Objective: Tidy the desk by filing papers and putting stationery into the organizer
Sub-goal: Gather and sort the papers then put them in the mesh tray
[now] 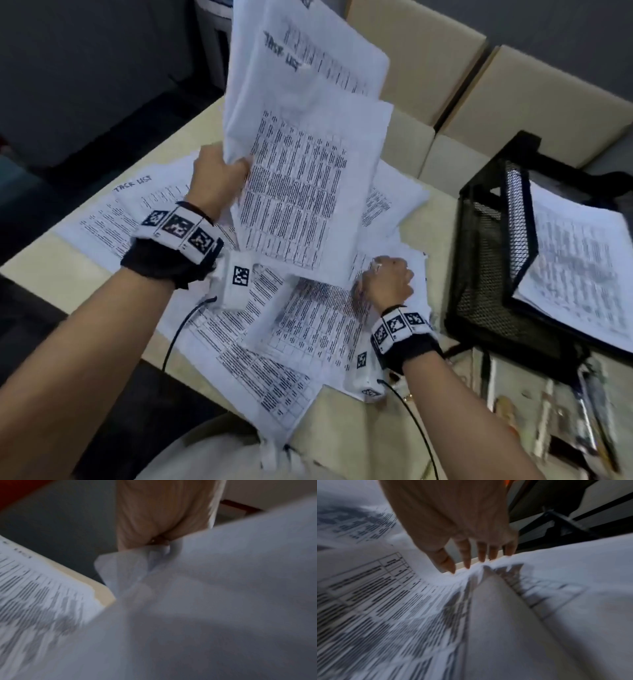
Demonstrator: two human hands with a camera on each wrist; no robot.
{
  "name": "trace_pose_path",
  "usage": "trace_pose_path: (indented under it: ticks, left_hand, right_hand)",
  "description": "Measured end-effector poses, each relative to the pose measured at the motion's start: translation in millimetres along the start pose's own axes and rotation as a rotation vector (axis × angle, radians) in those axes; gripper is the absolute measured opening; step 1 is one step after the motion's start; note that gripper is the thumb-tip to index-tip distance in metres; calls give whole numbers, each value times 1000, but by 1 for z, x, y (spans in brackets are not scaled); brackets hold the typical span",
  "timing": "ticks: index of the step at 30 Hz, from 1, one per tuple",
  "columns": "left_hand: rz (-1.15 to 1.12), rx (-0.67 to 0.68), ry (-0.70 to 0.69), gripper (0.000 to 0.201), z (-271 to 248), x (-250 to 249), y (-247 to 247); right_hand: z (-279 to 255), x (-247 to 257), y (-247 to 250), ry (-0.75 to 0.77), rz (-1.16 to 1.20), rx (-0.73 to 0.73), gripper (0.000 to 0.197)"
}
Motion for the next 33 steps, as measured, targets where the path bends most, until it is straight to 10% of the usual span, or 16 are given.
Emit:
trace_pose_path:
  ticks: [8,14,21,28,33]
  left_hand:
    - [138,222,372,32,-34,80,-56]
    - [282,50,332,29,-47,101,-61]
    - [269,-138,307,30,-32,102,-21]
    - [188,-333,594,37,-13,133,2]
    - [379,-340,719,39,3,132,39]
  right_hand:
    - [-19,-40,26,-247,159,-110,57]
    - [-39,-30,13,-324,79,-19,89]
    - [-36,-2,58,72,141,-252,16]
    - [-23,87,167,521,744,-973,7]
    - [22,127,140,268,999,-717,18]
Point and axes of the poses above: each hand's wrist, its own z-axis towards the middle knuckle, its own y-axis out of the back of the hand, x = y × z, the point moved 1 cm from there along z, towards the middle knuckle, and after that the axes turned 12 degrees about y, right-handed, at the moved point
